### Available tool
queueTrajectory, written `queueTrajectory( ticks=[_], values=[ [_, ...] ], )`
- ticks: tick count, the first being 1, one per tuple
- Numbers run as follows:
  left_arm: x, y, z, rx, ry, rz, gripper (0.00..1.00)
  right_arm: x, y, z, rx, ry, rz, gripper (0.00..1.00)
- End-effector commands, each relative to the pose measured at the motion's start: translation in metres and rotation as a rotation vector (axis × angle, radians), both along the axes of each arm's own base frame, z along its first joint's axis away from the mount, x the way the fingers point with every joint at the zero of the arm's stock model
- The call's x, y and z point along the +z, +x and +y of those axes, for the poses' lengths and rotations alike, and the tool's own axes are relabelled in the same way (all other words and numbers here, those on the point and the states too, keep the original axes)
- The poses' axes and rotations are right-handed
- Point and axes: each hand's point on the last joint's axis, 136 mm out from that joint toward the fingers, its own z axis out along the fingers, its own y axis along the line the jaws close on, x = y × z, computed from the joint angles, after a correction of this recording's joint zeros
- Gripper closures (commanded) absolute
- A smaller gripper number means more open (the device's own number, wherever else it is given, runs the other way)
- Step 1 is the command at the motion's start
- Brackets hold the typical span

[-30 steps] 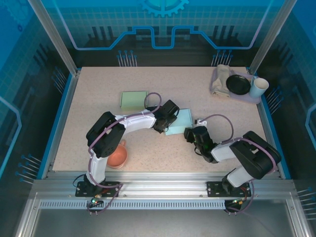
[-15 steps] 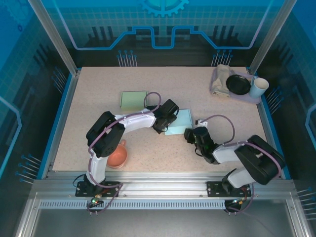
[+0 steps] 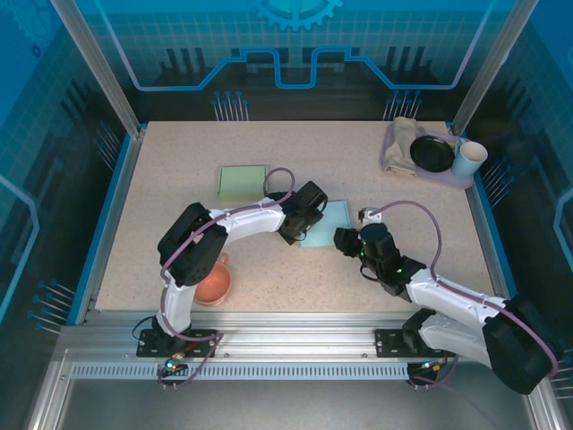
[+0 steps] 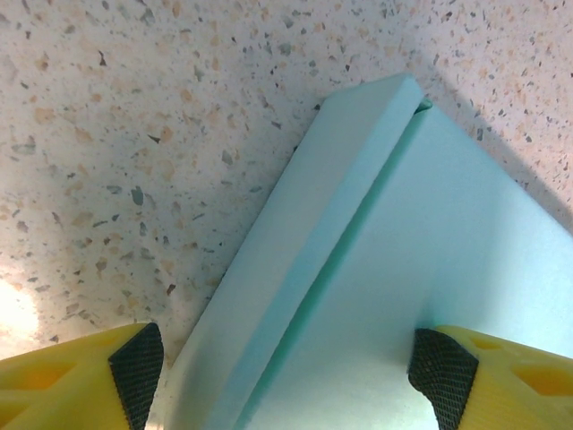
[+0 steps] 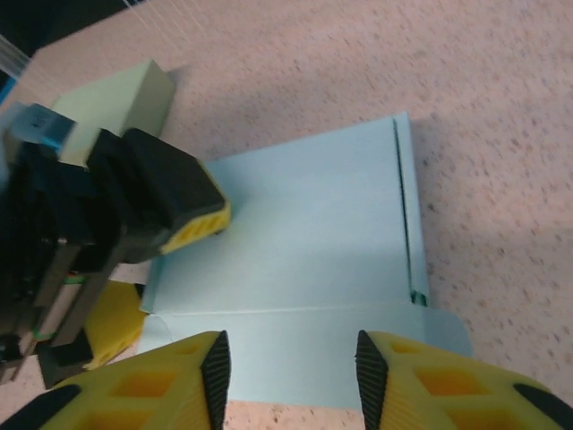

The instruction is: Fold the paper box

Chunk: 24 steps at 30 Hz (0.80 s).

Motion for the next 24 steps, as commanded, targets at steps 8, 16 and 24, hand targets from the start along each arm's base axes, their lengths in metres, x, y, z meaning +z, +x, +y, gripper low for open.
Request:
queueTrajectory(
  ticks=[8,16,24],
  values=[
    [-0.038,-0.041,0.022,-0.053,0.143,0.174,0.2,-0.017,0.044,-0.019,0.041,-0.105,0.134,0.36],
    [-0.033,-0.034,0.018,-0.103,0.137,0.134,0.19,-0.044,0.08,-0.014,0.091,-0.171,0.233,0.36],
    [-0.017,-0.025,0.018,-0.104,0.098,0.086,0.19,-0.084,0.067,-0.026,-0.029,-0.071,0.377,0.56]
  ],
)
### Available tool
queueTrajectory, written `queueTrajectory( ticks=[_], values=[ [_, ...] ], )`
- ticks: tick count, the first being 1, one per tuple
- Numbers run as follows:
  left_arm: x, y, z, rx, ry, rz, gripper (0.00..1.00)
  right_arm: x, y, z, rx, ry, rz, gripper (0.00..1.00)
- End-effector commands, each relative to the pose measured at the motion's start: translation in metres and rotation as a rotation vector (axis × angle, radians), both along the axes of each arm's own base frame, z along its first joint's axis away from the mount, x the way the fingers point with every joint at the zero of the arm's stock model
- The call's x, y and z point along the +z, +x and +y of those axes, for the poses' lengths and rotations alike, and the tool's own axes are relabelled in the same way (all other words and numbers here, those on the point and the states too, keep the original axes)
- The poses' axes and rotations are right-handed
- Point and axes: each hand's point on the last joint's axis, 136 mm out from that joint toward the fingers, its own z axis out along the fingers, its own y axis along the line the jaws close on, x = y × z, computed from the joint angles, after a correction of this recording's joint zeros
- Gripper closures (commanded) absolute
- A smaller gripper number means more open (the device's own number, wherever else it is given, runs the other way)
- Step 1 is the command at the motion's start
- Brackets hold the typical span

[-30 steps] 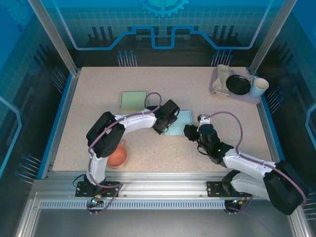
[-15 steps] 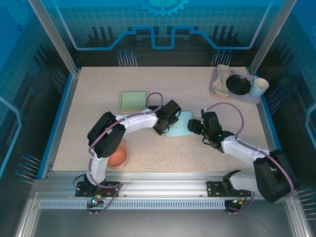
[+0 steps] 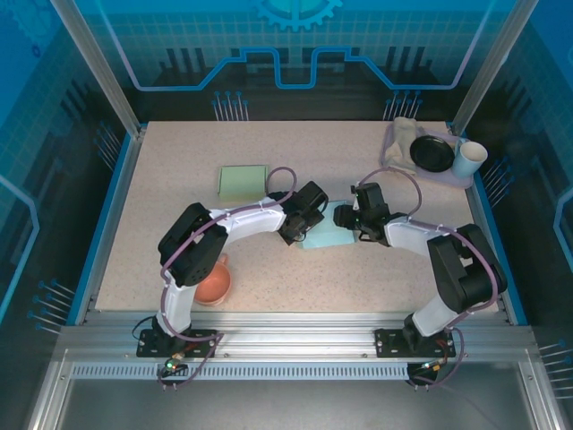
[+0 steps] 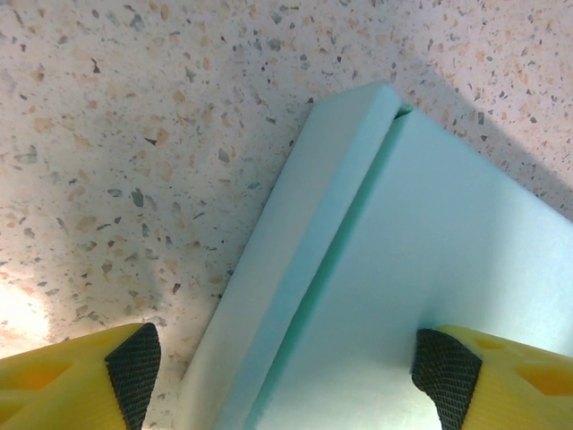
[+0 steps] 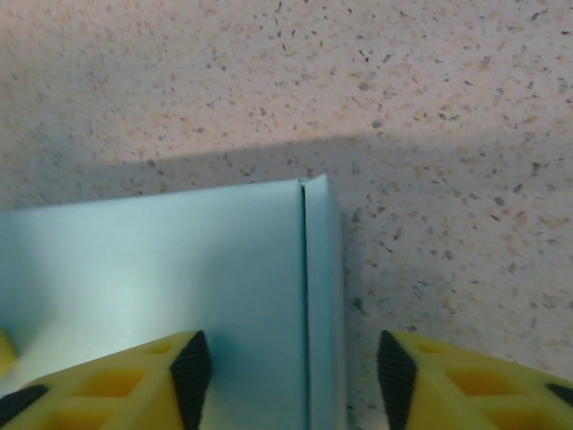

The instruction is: Fold the paper box

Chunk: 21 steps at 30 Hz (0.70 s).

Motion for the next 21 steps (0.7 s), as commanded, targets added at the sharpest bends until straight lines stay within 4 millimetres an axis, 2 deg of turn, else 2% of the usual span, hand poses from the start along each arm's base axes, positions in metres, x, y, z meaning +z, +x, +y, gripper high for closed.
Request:
queueTrajectory(
  ticks=[1,7,10,14,18,21],
  values=[
    [-0.013,-0.023,0.017,-0.046,0.065,0.081,0.18,-0.034,-0.023,-0.017,-0.107,0.038,0.133,0.58],
    [0.014,-0.019,0.005,-0.09,-0.01,0.019,0.07,-0.046,-0.043,-0.022,-0.228,0.127,0.196,0.63],
    [0.017,-0.025,0.006,-0.083,-0.031,0.006,0.01,-0.044,-0.048,-0.023,-0.247,0.153,0.188,0.63],
    [0.024,-0.028,0.005,-0.08,-0.074,-0.018,0.01,-0.039,-0.049,-0.023,-0.235,0.134,0.176,0.63],
    [0.041,-0.021,-0.002,-0.097,-0.103,-0.069,0.01,-0.04,-0.049,-0.025,-0.231,0.121,0.172,0.63],
    [0.046,-0.019,-0.012,-0.116,-0.119,-0.093,0.01,-0.04,-0.05,-0.026,-0.229,0.115,0.171,0.63]
  ],
)
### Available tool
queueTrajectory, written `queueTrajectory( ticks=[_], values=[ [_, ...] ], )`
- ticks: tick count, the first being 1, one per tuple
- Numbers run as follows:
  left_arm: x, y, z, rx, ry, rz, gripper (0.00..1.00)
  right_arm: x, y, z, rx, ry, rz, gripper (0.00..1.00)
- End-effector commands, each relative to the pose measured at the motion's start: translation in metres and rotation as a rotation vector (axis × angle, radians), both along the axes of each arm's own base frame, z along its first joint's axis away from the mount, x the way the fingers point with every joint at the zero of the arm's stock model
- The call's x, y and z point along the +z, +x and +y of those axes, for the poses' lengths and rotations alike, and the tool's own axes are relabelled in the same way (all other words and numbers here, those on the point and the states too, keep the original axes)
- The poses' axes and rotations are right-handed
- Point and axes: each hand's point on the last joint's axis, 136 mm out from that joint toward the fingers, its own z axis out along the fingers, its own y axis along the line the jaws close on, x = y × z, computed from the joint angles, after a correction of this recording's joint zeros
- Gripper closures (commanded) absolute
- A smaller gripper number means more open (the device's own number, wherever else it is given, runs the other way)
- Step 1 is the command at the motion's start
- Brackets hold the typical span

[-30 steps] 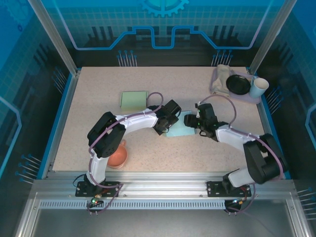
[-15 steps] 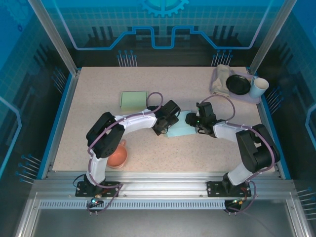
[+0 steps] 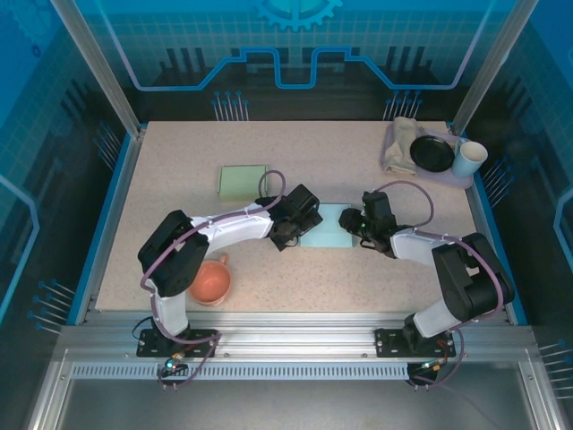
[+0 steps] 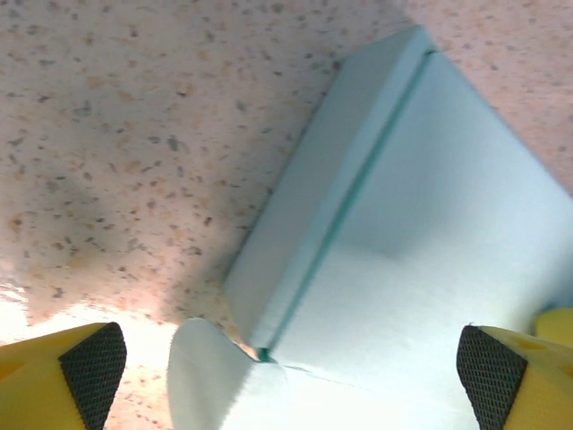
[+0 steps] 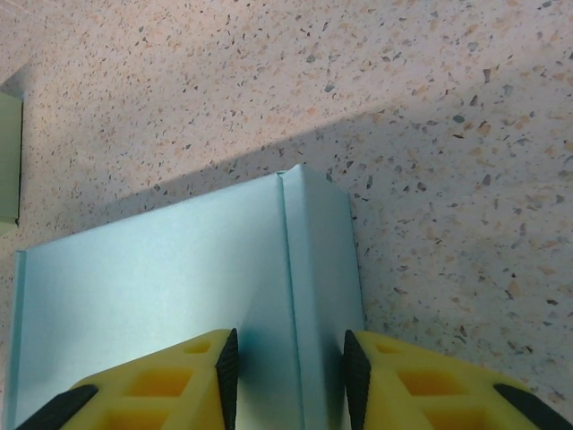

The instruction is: Fold the paper box

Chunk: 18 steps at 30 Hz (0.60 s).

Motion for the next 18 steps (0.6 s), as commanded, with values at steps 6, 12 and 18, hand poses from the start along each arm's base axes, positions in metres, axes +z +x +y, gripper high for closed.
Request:
queueTrajectory(
  ticks=[6,12,18],
  values=[
    [-0.001,0.003,-0.024,-0.046,-0.028,-0.013,0.01,-0.035,-0.032,-0.017,-0.009,-0.08,0.156,0.63],
    [-0.01,0.006,-0.033,-0.04,-0.041,0.002,0.01,-0.034,-0.033,-0.018,-0.006,-0.085,0.149,0.63],
    [-0.011,0.006,-0.036,-0.036,-0.038,0.003,0.05,-0.033,-0.033,-0.018,-0.005,-0.086,0.144,0.63]
  ],
)
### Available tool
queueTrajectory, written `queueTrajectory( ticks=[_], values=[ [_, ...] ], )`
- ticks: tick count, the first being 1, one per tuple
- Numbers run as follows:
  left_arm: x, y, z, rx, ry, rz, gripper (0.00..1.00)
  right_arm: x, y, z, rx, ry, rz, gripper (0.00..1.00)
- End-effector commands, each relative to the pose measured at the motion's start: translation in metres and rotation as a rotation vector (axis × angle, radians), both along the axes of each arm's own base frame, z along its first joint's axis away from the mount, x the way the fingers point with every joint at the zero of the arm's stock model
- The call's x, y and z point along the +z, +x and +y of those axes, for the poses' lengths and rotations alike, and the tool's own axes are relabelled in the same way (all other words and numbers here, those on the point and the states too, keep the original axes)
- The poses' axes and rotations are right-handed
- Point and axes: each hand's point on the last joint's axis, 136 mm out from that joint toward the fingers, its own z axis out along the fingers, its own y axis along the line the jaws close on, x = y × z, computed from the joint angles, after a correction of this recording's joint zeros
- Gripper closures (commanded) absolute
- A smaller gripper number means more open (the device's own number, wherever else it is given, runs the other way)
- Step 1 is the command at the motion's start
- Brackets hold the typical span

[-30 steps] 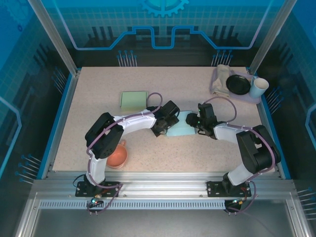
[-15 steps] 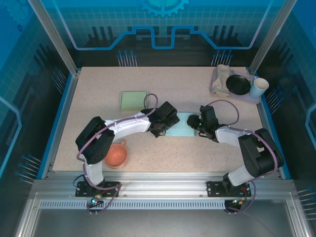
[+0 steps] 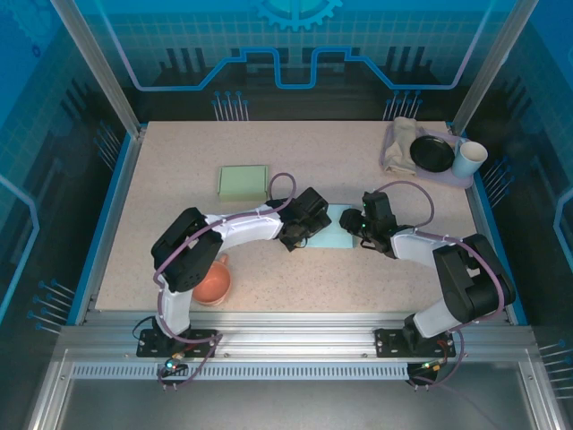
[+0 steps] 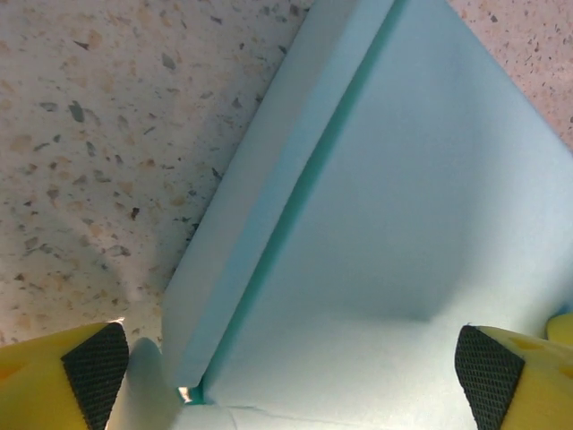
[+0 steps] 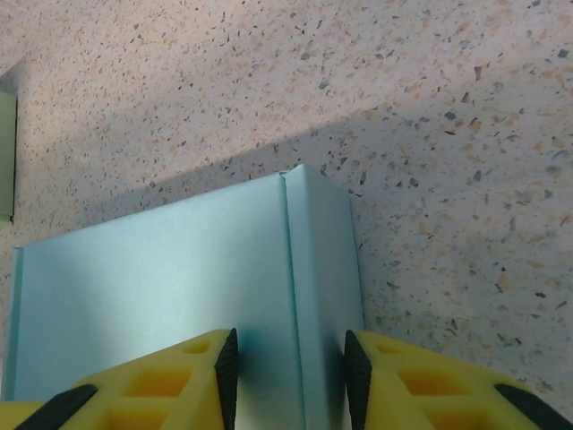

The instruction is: Fold the paper box

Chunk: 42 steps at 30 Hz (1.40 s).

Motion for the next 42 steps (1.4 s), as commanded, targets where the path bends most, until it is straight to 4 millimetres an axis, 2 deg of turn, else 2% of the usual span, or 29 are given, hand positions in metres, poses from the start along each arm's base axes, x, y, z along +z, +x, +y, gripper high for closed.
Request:
queueTrajectory(
  ticks=[1,9,17,32,42],
  values=[
    [0.009,0.002,-0.012,-0.007,-0.025,-0.007,0.06,-0.033,-0.031,-0.017,-0.006,-0.078,0.14,0.63],
    [0.01,0.002,-0.01,0.0,-0.008,-0.007,0.13,-0.034,-0.031,-0.018,-0.009,-0.084,0.141,0.63],
    [0.006,0.002,0.003,0.02,0.05,-0.012,0.14,-0.034,-0.031,-0.019,-0.01,-0.094,0.141,0.63],
    [0.0,0.005,0.003,0.035,0.058,-0.01,0.21,-0.037,-0.031,-0.019,-0.008,-0.095,0.145,0.63],
    [-0.014,0.003,0.012,0.066,0.078,0.022,0.22,-0.036,-0.037,-0.016,-0.016,-0.057,0.155,0.61]
  ],
)
